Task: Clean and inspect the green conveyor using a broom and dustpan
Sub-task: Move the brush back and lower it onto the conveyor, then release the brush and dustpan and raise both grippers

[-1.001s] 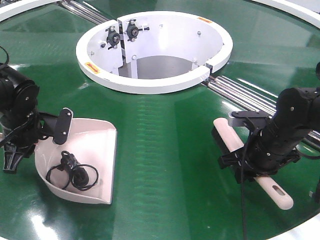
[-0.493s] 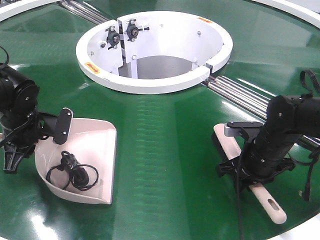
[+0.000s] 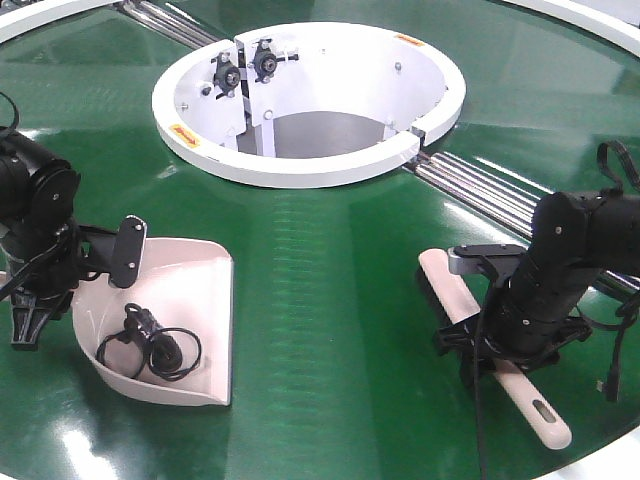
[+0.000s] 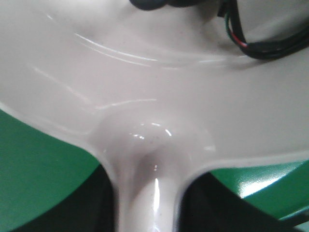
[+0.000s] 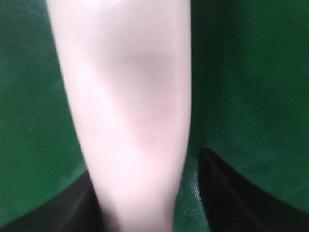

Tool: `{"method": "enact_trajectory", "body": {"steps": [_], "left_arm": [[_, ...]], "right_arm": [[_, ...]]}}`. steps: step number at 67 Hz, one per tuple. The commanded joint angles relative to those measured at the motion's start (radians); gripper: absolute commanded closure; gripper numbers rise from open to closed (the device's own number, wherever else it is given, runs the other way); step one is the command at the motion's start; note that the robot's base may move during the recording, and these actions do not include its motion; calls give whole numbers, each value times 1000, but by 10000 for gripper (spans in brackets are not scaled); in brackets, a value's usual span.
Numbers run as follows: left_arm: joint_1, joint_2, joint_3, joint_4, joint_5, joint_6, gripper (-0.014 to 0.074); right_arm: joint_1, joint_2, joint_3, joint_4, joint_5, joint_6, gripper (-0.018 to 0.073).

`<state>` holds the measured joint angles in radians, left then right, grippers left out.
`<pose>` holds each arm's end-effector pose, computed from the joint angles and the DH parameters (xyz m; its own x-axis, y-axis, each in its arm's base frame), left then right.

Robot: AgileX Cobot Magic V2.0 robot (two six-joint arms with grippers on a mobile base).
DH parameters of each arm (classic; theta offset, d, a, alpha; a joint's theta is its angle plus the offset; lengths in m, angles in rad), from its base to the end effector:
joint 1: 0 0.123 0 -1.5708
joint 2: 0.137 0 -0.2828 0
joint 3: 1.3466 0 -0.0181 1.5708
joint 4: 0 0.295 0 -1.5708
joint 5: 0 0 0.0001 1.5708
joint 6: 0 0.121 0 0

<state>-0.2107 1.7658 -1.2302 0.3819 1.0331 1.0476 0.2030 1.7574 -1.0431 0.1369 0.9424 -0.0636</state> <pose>0.3795 -0.0415 0.1650 -0.1539 0.9524 0.2630 0.9715 0.0973 0.2162 0.3303 0.0816 0.1124 -0.9828 -0.1848 -0.0039 -0.1841 0.9767 0.1105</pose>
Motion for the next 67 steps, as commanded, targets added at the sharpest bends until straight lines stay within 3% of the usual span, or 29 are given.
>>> {"method": "enact_trajectory", "body": {"steps": [1, 20, 28, 53, 60, 67], "left_arm": [[-5, -48, -29, 8, 2, -25, 405], [-5, -49, -29, -17, 3, -25, 169], [-5, -49, -29, -41, 3, -25, 111], [-5, -128, -29, -83, 72, -25, 97], [-5, -186, -29, -177, 84, -34, 97], [-5, -248, -29, -314, 91, -135, 98]], "right_arm": [[-3, -37, -25, -6, 9, -12, 106], [-3, -41, -25, -6, 17, -15, 79], [-3, -60, -25, -6, 13, -17, 79], [-3, -213, -25, -9, -1, -27, 80], [-3, -278, -25, -16, -27, -40, 80], [-3, -360, -25, -37, -77, -41, 80]]}}
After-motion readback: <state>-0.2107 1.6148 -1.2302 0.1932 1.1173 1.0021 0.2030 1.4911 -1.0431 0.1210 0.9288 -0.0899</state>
